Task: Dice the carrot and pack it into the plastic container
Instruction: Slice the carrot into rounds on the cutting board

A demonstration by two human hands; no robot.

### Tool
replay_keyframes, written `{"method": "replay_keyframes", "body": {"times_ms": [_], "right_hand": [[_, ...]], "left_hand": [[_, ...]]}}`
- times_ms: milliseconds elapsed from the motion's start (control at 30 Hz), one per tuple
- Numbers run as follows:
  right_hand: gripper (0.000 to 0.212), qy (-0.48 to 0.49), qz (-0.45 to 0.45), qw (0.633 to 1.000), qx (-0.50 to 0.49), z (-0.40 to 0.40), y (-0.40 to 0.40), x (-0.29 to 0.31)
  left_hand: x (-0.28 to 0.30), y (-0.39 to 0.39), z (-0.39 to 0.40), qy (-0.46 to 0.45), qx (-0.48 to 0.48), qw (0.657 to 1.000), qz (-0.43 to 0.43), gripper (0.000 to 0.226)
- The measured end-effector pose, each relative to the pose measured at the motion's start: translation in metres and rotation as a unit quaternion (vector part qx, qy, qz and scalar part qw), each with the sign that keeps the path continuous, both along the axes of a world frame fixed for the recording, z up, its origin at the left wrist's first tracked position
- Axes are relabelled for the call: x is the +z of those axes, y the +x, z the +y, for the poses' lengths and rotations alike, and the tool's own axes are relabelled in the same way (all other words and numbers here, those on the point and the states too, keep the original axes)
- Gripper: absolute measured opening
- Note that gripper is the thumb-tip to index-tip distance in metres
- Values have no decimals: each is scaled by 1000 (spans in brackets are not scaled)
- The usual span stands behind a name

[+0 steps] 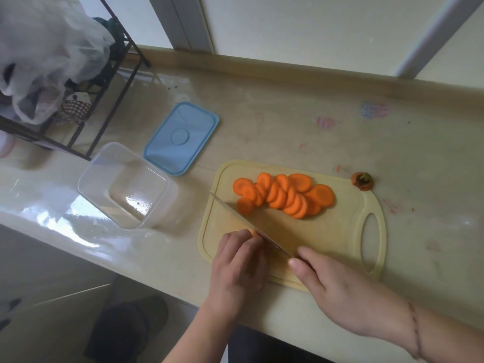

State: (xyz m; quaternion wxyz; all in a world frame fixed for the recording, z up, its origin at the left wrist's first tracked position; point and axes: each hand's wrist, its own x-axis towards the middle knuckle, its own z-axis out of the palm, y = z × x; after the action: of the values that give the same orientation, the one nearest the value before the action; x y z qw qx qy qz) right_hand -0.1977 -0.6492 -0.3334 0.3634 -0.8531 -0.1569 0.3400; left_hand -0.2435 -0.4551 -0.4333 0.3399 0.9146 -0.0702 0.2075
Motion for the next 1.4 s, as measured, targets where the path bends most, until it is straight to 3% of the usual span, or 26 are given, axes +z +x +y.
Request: {"method": "replay_keyframes", "body": {"times_ms": [167, 433, 700, 967, 1100, 1233, 1400], "right_hand": [[41, 44, 7, 999, -31, 18, 12, -10], [37, 31, -12, 999, -8, -2, 2, 19], [42, 3, -9, 1000, -7, -15, -14, 22], [40, 3, -24, 1000, -2, 8, -3, -1], [42, 35, -24, 999, -20, 29, 12, -14], [39, 28, 12, 999, -29, 22, 24, -6], [39, 21, -5, 1000, 5, 2, 12, 15]], "left_hand": [[0, 1, 4, 0, 38, 999, -3, 17], [-2, 1, 0, -18, 55, 998, -6, 11], [0, 3, 0, -46, 11, 998, -29, 36], [-4, 0, 0, -48, 9, 999, -18, 10], [-3, 0, 3, -32, 22, 999, -12, 9], [0, -1, 9, -12, 31, 999, -19, 27], [-3, 0, 2, -17, 36, 999, -20, 15]]}}
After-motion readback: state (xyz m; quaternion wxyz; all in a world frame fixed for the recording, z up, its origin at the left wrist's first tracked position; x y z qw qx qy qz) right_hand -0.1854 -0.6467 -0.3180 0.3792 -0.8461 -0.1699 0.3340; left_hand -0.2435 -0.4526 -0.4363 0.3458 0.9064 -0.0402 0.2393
